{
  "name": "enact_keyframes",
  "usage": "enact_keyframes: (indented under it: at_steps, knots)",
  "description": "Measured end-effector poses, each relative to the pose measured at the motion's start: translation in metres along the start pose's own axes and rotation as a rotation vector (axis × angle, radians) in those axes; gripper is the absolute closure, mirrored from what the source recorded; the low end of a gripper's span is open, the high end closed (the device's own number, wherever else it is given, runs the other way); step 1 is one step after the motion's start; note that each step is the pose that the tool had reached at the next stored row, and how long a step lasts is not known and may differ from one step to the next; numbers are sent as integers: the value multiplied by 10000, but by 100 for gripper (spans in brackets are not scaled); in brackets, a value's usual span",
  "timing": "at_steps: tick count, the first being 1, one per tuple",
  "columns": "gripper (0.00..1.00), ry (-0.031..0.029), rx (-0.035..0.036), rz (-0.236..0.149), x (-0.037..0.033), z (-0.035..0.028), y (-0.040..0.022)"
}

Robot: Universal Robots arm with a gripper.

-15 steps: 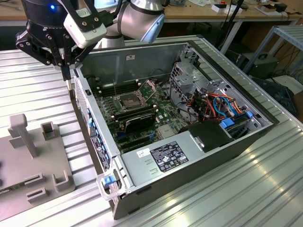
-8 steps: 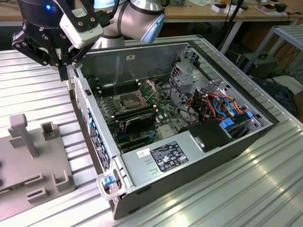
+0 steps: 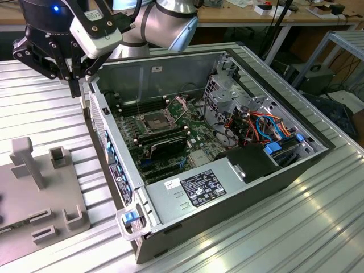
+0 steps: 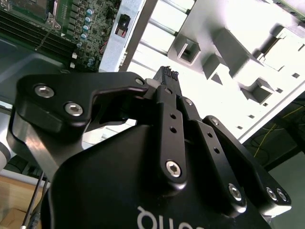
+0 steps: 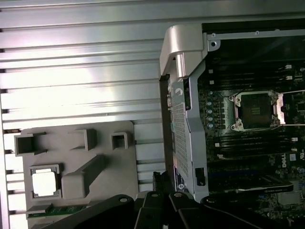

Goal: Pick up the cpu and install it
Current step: 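Reach for the cpu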

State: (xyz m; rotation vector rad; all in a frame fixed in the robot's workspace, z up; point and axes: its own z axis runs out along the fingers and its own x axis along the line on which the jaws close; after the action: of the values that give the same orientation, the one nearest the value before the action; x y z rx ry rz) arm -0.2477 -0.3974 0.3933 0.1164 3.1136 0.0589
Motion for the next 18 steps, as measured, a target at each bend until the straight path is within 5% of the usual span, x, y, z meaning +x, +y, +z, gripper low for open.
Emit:
enact_keyframes:
  at_steps: [7, 18]
  knots:
    - [89, 0, 0, 1, 38, -1, -3]
    - [89, 0, 0, 0, 233, -4, -17]
